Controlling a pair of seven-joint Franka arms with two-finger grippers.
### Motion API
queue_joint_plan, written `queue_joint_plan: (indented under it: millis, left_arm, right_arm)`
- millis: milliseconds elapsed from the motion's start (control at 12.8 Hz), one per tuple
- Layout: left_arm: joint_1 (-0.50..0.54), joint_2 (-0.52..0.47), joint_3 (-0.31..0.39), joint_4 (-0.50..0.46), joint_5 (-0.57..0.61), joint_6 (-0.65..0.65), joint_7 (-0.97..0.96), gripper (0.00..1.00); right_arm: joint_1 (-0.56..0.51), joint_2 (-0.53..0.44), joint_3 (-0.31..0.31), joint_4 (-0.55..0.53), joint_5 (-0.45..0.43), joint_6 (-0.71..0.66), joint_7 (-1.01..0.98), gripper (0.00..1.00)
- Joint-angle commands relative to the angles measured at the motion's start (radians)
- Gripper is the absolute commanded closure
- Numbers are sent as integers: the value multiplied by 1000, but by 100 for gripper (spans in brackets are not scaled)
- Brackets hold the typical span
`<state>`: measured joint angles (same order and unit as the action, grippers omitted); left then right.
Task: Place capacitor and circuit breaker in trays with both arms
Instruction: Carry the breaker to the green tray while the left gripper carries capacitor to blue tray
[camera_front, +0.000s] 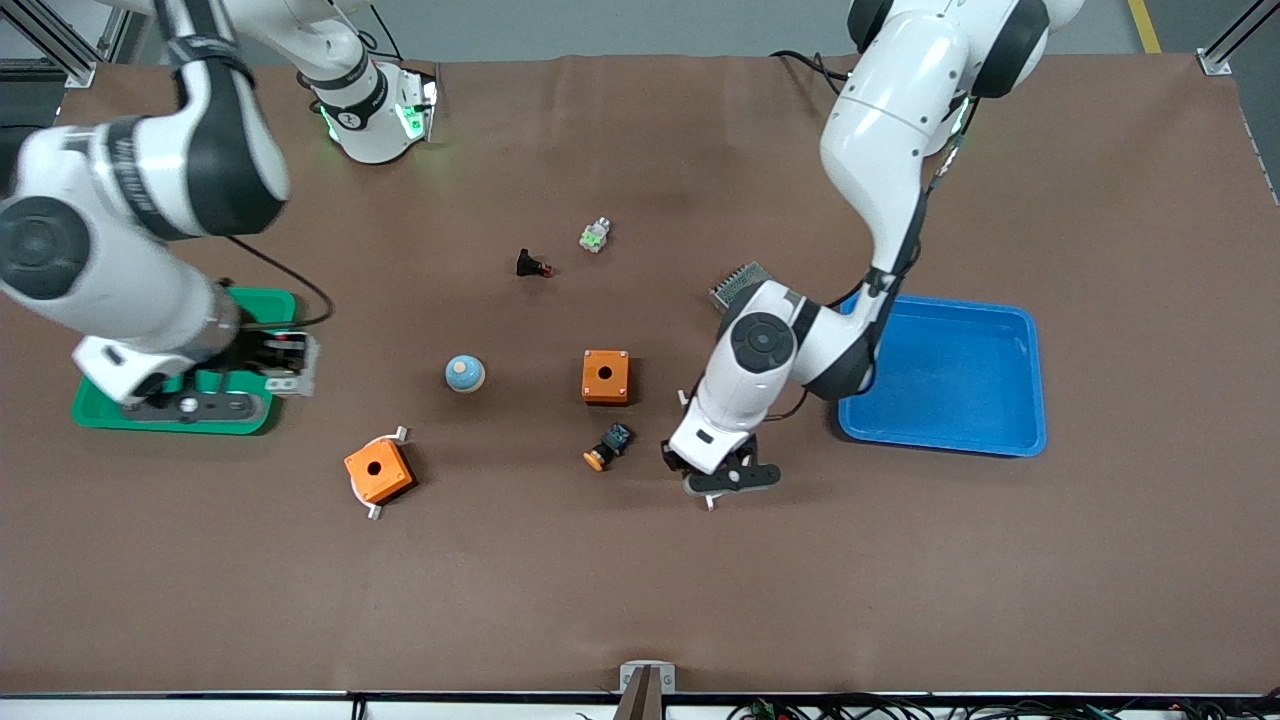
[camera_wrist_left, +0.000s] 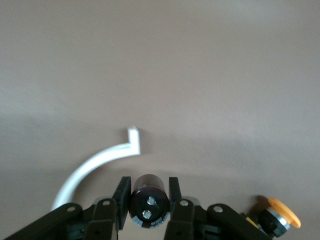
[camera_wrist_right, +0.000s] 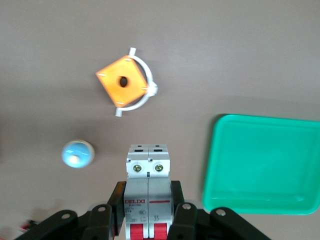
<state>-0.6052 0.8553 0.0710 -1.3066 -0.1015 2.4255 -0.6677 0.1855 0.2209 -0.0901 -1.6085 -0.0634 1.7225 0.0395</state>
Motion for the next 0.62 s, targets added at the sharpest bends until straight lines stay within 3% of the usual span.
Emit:
queue_joint_plan:
  millis: [0, 156, 391, 547]
  left_arm:
    - [61, -108, -4, -31, -9, -106, 3, 99]
    - [102, -152, -5, -54, -7, -199, 43, 100]
    - [168, -202, -4, -117, 0, -373, 135, 100]
    - [243, -264, -5, -214, 2, -385, 178, 100]
  right_arm:
    - [-87, -87, 21, -85, -19, 9, -131, 99]
    - [-170, -98, 21, -119, -18, 29, -249, 99]
    - [-314, -107, 23, -252, -7, 196, -453, 99]
    - [-386, -106, 23, -336, 7, 284, -556, 99]
